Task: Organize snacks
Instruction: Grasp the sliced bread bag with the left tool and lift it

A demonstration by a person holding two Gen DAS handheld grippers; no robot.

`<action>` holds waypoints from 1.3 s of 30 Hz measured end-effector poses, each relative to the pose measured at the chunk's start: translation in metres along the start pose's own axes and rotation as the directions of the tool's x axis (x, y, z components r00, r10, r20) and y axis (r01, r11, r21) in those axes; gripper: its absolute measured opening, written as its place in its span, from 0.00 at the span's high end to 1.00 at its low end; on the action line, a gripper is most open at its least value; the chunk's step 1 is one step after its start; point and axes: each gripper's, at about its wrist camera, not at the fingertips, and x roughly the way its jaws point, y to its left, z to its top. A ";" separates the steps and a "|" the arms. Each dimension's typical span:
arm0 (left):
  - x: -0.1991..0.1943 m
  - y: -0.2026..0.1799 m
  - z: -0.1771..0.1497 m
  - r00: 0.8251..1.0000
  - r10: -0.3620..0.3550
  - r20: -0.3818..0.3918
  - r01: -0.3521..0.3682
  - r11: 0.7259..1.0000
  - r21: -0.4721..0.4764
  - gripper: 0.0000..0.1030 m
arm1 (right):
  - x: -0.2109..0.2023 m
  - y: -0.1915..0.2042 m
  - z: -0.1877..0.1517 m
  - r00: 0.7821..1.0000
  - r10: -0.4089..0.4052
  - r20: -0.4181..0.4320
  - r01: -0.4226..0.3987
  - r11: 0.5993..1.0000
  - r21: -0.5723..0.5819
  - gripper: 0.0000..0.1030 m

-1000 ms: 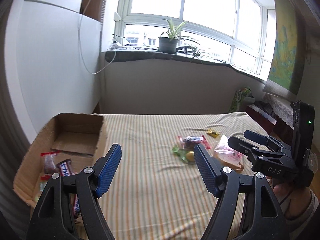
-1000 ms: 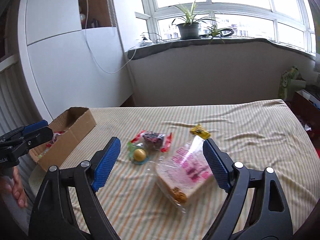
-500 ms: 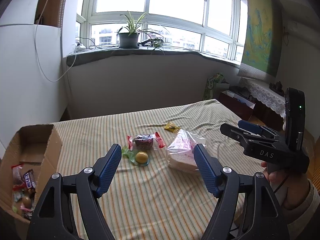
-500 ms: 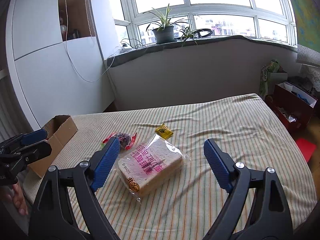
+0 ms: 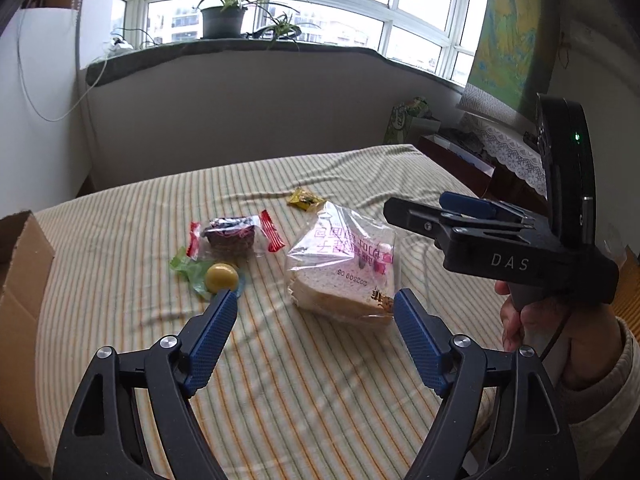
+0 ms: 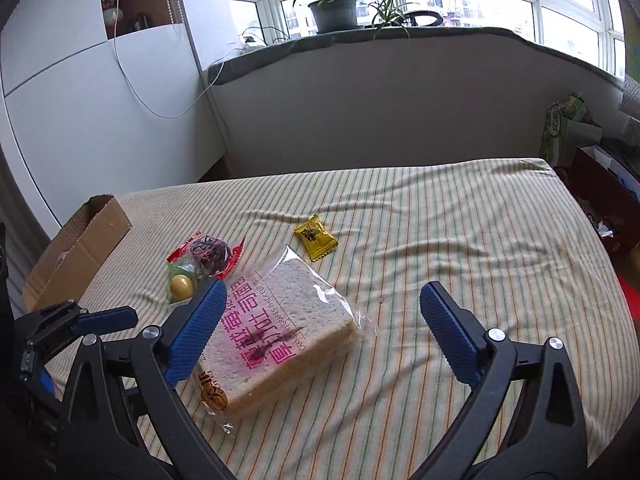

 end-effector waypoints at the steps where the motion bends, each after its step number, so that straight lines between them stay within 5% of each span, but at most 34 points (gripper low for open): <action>1: 0.009 -0.001 -0.001 1.000 -0.009 -0.027 0.009 1.000 -0.004 0.22 | 0.007 -0.001 0.001 1.000 0.016 -0.024 -0.016 1.000 -0.007 0.04; 6: 0.038 -0.005 -0.002 0.994 -0.052 -0.094 0.051 0.999 -0.018 0.21 | 0.039 -0.003 0.000 0.988 0.069 -0.136 -0.075 0.996 -0.041 0.04; 12: 0.055 -0.009 -0.001 0.990 -0.082 -0.117 0.080 0.997 -0.020 0.20 | 0.047 -0.009 -0.009 0.976 0.179 -0.121 -0.178 0.984 0.020 0.15; 29: 0.062 -0.004 -0.005 0.989 -0.106 -0.103 0.103 0.994 -0.034 0.21 | 0.044 -0.009 -0.008 0.976 0.187 -0.115 -0.185 0.982 0.030 0.20; 39: 0.037 -0.008 -0.005 0.992 -0.113 -0.054 0.111 0.993 -0.032 0.25 | -0.006 0.010 -0.007 0.989 0.143 -0.031 -0.142 0.989 0.040 0.23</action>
